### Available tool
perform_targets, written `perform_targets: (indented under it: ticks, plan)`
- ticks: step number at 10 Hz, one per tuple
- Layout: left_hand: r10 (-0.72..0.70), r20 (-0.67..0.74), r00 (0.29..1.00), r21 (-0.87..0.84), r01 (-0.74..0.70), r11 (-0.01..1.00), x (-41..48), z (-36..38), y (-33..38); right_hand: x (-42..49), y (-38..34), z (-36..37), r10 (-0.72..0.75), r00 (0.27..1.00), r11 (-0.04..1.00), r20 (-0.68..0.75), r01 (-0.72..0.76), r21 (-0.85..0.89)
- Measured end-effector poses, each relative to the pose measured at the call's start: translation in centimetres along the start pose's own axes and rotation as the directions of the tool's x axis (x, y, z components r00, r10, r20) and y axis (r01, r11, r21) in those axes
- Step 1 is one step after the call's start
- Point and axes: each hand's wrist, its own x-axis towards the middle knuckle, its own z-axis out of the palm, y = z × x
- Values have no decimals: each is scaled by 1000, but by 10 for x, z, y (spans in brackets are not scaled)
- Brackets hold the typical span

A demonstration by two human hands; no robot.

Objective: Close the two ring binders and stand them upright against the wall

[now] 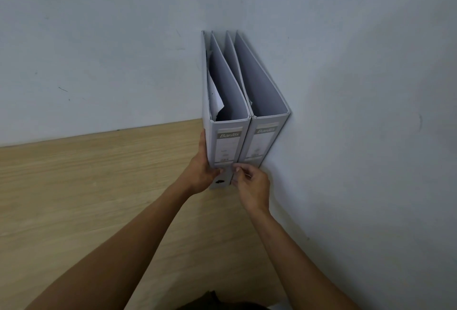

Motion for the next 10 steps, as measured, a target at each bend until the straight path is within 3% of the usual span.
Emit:
perform_targets:
  ticks: [8,10]
  plan:
    - [-112,-22,993,124,114,986,-31,-24,24,-1,-15,-10,38,984,998,175,-30,-48]
    - [-123,-5,992,138,123,983,-68,-62,18,-9,-12,-8,67,989,994,129,-55,-99]
